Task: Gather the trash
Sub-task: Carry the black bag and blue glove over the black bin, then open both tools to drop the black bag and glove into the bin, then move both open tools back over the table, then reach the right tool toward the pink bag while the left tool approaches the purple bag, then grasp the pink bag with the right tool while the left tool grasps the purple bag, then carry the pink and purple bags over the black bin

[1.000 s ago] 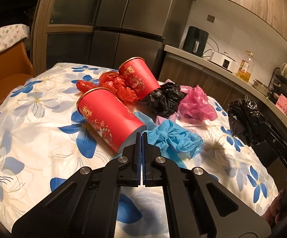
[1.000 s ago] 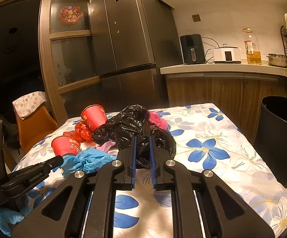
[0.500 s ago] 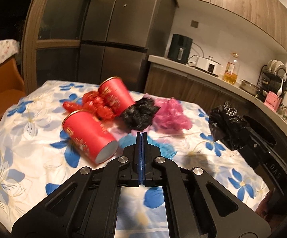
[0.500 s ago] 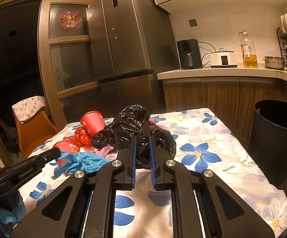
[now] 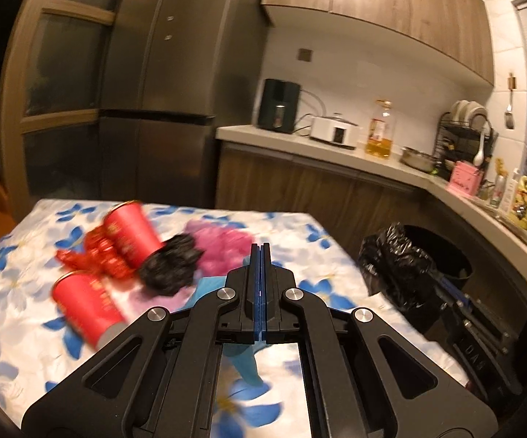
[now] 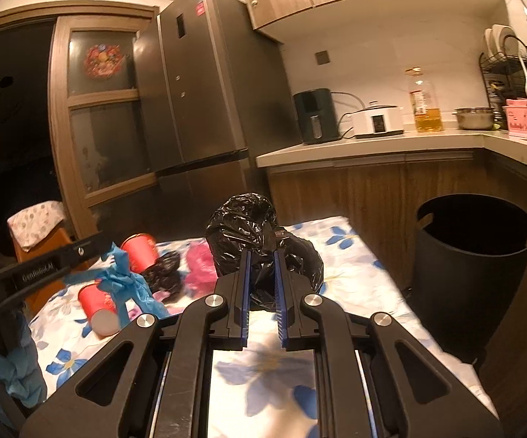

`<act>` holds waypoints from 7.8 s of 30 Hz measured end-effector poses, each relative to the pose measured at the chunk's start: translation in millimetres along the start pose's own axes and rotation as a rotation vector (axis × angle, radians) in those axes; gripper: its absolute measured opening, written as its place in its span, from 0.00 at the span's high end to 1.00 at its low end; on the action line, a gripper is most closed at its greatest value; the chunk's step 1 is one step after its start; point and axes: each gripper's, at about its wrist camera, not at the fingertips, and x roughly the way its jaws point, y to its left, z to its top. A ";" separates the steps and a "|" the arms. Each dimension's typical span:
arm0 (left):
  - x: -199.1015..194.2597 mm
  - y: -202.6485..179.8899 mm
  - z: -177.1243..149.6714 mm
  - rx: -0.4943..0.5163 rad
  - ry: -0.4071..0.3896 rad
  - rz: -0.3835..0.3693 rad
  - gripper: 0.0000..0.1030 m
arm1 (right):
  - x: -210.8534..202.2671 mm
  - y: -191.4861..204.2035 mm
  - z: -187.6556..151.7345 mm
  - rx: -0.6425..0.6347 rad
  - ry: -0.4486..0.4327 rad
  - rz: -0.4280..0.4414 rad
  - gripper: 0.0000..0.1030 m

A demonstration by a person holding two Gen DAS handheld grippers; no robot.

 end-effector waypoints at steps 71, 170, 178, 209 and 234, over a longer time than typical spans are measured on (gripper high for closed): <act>211.8 -298.9 25.4 0.310 0.101 -0.391 0.68 | 4.4 -229.2 75.5 0.100 -0.065 -0.468 0.68; 104.7 60.9 -59.7 -0.053 0.219 0.278 0.30 | 86.5 3.4 -8.1 -0.008 0.177 0.027 0.95; 119.8 74.9 -67.7 -0.109 0.311 0.296 0.71 | 74.2 -2.5 -6.6 -0.005 0.169 0.004 0.95; 39.9 -3.9 -14.3 -0.052 0.122 0.085 1.00 | 17.4 -28.9 7.7 0.014 0.094 -0.014 0.95; 87.1 -158.8 22.3 0.128 0.063 -0.187 1.00 | -31.3 -115.2 40.4 0.068 -0.035 -0.223 0.95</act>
